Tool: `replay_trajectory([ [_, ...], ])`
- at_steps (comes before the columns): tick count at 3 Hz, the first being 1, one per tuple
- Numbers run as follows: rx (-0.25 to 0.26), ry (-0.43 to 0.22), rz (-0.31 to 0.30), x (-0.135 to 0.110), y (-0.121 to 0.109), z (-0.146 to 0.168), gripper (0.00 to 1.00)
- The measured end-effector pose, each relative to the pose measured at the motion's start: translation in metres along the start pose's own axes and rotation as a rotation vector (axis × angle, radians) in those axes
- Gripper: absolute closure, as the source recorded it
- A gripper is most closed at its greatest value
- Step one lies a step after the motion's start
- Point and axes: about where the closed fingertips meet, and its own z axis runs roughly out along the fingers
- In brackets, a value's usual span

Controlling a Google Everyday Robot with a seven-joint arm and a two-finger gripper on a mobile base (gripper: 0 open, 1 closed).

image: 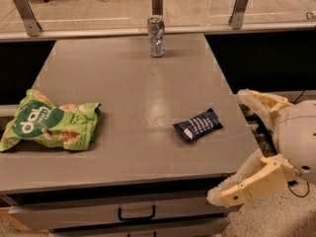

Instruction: Move green rice chip bag near redbull can

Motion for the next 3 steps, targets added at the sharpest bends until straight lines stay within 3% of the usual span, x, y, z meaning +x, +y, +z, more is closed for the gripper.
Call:
replay_trajectory([
  [1,-0.014,-0.024,0.004,-0.005,-0.005,0.03,0.0],
  [3,-0.078,-0.102,0.018,-0.029,-0.037,0.172,0.0],
])
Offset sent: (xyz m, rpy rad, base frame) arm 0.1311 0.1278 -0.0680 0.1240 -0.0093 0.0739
